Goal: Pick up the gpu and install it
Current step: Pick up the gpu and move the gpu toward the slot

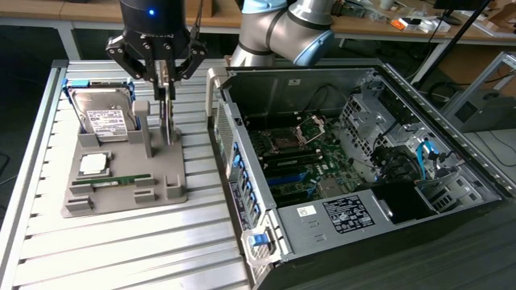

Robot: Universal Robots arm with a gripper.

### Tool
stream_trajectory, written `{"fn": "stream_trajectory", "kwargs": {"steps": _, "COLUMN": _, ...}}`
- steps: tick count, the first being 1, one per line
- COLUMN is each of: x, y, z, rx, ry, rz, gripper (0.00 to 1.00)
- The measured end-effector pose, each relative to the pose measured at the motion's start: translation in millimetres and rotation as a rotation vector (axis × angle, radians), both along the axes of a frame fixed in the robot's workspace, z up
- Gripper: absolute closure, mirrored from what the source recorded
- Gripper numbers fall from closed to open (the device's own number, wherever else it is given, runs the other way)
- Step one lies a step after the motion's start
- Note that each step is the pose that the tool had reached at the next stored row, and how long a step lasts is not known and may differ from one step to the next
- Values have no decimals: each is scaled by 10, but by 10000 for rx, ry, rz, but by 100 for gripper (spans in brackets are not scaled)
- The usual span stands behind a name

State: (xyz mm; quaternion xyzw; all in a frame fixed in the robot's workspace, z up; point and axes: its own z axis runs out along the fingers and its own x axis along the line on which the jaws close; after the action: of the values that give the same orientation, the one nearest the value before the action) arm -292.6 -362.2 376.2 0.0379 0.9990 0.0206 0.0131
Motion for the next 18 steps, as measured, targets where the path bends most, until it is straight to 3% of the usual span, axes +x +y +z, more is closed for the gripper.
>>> {"fn": "stream_trajectory", "kwargs": {"steps": 18, "x": 0, "y": 0, "z": 84, "rx": 0, "ry": 0, "rz": 0, "gripper": 73}}
